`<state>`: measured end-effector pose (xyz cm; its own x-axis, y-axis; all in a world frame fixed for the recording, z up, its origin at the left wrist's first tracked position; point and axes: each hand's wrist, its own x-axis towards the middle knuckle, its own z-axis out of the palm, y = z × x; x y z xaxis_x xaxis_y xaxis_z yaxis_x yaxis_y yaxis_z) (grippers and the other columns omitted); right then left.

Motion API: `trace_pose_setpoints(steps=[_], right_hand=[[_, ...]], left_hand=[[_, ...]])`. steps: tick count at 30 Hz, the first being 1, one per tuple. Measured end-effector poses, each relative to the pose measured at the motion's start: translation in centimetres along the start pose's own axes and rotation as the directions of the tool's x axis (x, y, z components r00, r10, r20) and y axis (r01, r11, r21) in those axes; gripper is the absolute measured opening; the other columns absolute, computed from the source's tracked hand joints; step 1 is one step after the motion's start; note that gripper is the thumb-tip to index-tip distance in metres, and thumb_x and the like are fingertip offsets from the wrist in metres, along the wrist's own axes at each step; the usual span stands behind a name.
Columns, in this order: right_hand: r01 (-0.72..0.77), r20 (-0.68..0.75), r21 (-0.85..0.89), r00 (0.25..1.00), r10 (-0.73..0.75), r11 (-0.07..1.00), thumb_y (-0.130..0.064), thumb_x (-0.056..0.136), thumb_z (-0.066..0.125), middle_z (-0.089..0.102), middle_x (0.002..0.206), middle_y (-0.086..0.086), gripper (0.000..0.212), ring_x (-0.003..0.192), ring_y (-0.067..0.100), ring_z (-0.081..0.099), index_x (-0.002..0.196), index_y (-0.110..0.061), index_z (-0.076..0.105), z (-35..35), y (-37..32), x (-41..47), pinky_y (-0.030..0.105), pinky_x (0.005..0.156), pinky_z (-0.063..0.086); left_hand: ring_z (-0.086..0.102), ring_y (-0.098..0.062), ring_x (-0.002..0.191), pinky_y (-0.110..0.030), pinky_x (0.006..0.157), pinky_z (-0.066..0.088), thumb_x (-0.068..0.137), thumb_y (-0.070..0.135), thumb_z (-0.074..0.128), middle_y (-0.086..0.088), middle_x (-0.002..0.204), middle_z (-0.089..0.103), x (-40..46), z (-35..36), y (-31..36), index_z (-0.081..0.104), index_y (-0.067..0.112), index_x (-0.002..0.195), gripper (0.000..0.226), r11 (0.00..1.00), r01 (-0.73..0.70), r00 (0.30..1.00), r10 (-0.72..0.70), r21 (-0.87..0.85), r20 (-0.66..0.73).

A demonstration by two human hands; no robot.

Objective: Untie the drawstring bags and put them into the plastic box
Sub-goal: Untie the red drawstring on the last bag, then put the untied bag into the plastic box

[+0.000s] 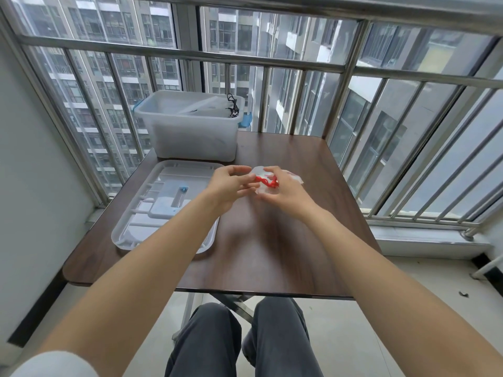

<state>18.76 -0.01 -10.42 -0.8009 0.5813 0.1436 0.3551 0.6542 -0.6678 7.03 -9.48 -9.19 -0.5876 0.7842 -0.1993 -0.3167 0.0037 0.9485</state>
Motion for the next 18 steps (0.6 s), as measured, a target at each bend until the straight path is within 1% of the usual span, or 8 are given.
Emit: trace_pose_setpoints(steps=[2,5,8,10,12,13,15,18], right_hand=[[-0.005,-0.061,-0.027,0.998,0.004,1.000,-0.020,0.084,0.066,0.065,0.110,0.009,0.037,0.104,0.019,0.057,0.120,-0.013,0.056,-0.1,-0.6,0.5,0.009,0.071,0.034],[-0.084,-0.190,-0.023,0.979,0.078,0.996,-0.025,0.086,0.062,0.067,0.109,0.009,0.028,0.105,0.024,0.059,0.111,-0.013,0.062,-1.0,-1.7,1.7,0.027,0.085,0.041],[-0.109,-0.291,0.254,0.939,0.184,0.961,-0.016,0.086,0.060,0.064,0.093,0.007,0.021,0.086,0.020,0.058,0.105,-0.006,0.065,-3.1,-3.6,3.0,0.028,0.078,0.043],[-0.081,-0.270,0.528,0.928,0.257,0.845,-0.010,0.087,0.059,0.060,0.079,0.008,0.011,0.068,0.017,0.054,0.094,-0.002,0.063,-4.4,-5.3,3.7,0.028,0.065,0.046],[-0.081,-0.193,0.711,0.933,0.304,0.699,-0.008,0.088,0.058,0.057,0.072,0.007,0.006,0.060,0.017,0.052,0.083,-0.006,0.058,-5.1,-7.0,4.4,0.027,0.056,0.046],[-0.084,-0.152,0.771,0.938,0.311,0.632,-0.008,0.089,0.057,0.058,0.074,0.009,0.007,0.060,0.019,0.052,0.082,-0.006,0.057,-5.3,-7.5,4.8,0.028,0.057,0.046],[-0.061,-0.102,0.854,0.954,0.281,0.517,-0.012,0.089,0.058,0.062,0.089,0.018,0.015,0.068,0.027,0.056,0.097,0.001,0.060,-5.4,-8.5,5.7,0.033,0.066,0.049],[-0.018,-0.099,0.908,0.961,0.257,0.418,-0.021,0.092,0.055,0.059,0.108,0.021,0.035,0.082,0.029,0.058,0.116,0.004,0.055,-5.2,-9.6,7.0,0.035,0.070,0.052]], left_hand=[[0.070,-0.014,0.063,-0.024,0.070,0.057,0.090,-0.002,0.055,-0.014,0.090,0.064,0.0,0.0,0.5,0.050,0.000,0.115,0.026,0.996,-0.027,0.999,0.030,-0.083,0.034],[0.066,-0.012,0.079,-0.020,0.075,0.052,0.093,0.010,0.054,-0.003,0.097,0.066,0.1,-0.2,1.5,0.053,0.006,0.123,0.030,0.995,-0.095,0.995,0.096,-0.043,0.001],[0.055,-0.015,0.105,-0.024,0.086,0.043,0.095,0.021,0.052,0.001,0.116,0.059,0.4,-0.7,2.1,0.048,0.019,0.135,0.040,0.993,-0.083,0.993,0.091,0.088,-0.081],[0.043,-0.016,0.124,-0.038,0.102,0.034,0.096,0.031,0.049,0.004,0.135,0.047,0.8,-0.8,2.3,0.033,0.030,0.144,0.050,0.993,-0.020,0.996,0.030,0.116,-0.087],[0.034,-0.018,0.133,-0.047,0.106,0.027,0.094,0.047,0.045,0.007,0.141,0.037,0.9,-0.9,2.6,0.023,0.033,0.147,0.059,0.981,0.111,0.992,-0.100,0.158,-0.076],[0.036,-0.022,0.132,-0.049,0.105,0.027,0.091,0.057,0.042,0.002,0.143,0.038,0.8,-1.2,2.6,0.028,0.029,0.145,0.063,0.965,0.205,0.978,-0.197,0.164,-0.064],[0.050,-0.028,0.116,-0.049,0.093,0.039,0.084,0.072,0.036,-0.010,0.126,0.050,0.4,-1.9,2.6,0.047,0.018,0.131,0.073,0.931,0.348,0.934,-0.355,0.111,0.043],[0.064,-0.022,0.078,-0.036,0.068,0.052,0.090,0.060,0.040,-0.011,0.092,0.062,0.7,-3.1,3.2,0.054,0.010,0.104,0.054,0.925,0.293,0.950,-0.254,-0.243,0.179]])
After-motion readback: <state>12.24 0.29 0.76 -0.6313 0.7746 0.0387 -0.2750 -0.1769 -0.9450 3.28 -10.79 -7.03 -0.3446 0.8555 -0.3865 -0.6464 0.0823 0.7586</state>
